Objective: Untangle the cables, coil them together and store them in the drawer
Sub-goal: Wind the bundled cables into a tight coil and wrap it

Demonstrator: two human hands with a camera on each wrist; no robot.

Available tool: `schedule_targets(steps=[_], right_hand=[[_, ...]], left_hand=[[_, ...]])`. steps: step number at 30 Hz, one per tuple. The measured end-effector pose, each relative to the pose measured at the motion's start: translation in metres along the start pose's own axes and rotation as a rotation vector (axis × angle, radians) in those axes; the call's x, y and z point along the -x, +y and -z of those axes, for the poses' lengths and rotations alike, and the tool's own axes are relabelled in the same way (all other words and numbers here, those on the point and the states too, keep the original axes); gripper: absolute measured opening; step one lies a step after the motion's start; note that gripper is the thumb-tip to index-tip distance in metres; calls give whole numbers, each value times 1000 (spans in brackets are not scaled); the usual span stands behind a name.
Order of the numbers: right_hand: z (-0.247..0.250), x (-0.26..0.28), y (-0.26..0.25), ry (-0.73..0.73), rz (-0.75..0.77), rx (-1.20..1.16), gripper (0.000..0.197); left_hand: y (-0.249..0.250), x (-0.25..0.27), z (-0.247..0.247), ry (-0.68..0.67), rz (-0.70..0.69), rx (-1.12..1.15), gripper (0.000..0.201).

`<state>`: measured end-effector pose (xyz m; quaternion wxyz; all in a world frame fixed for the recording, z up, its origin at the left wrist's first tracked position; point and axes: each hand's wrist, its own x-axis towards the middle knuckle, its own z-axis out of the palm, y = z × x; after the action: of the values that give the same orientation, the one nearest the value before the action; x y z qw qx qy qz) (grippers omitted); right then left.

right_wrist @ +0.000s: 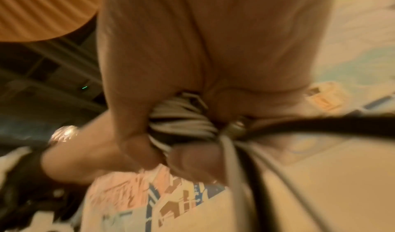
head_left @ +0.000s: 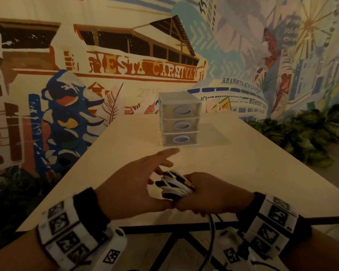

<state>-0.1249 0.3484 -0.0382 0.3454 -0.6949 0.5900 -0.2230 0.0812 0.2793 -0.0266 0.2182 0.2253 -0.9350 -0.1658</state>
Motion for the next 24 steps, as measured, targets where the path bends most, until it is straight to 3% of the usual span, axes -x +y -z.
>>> schedule_targets(steps=[4,7,9,12,14,16,18,20,24], right_hand=[[1,2,1,-33,97,-277,21],[-4,2,-4,-120,191,-498,13],[-12,1,-8,-182,277,-616,20],[-24,1,-14,-288,423,-814,30],[-27,0,-13,-349,418,-925,35],[-26,-1,-12,-356,375,-841,20],[-20,0,-10,-373,350,-773,36],[-15,4,-10,-384,345,-714,7],[-7,5,-10,-328,294,-502,25]], left_hand=[[-9,1,1,-35,26,399,114],[-2,0,-10,-91,-47,661,115],[8,-3,-15,-163,-93,875,103],[23,-8,-19,-251,-179,1019,74],[30,-13,-19,-189,-190,1007,53],[35,-15,-20,-74,-207,948,39],[38,-14,-22,-15,-213,954,26],[40,-12,-24,29,-231,955,15],[35,-13,-24,51,-235,886,14]])
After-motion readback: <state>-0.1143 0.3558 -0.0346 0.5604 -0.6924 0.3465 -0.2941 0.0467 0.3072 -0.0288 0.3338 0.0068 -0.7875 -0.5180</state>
